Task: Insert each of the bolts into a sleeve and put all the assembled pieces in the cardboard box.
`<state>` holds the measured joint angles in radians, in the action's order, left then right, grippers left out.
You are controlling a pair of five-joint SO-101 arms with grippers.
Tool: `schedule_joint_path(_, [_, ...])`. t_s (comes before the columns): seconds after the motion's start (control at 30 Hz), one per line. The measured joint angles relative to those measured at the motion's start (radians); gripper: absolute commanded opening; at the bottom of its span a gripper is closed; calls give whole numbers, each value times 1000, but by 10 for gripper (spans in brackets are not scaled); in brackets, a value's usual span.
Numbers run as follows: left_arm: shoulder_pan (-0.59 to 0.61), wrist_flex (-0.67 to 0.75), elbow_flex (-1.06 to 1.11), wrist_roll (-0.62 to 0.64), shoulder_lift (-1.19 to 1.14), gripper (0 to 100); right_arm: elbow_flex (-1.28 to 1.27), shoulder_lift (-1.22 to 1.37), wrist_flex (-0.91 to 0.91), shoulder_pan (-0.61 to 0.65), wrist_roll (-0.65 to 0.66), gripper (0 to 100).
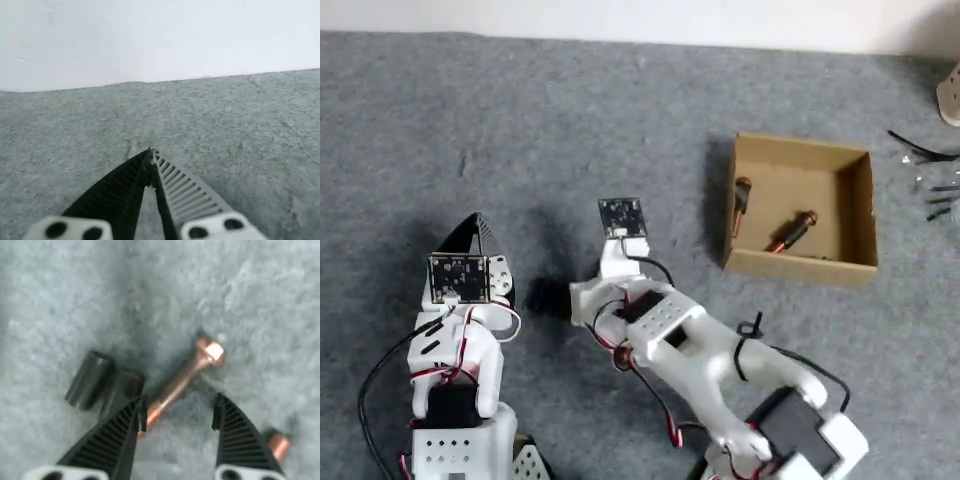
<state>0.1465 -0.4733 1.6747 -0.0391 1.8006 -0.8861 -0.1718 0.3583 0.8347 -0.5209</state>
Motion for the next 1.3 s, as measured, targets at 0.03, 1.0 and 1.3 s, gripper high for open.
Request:
schedule_joint_path(0.03, [6, 8, 0, 0, 0, 7, 0, -31, 5, 2, 0, 190])
schedule_joint_path(1.0, [84, 64, 0, 0, 0, 7, 278, 226, 66, 92, 0, 190])
schedule_joint_path(1.3, [84, 64, 0, 0, 0, 7, 327, 288, 206, 94, 0, 190])
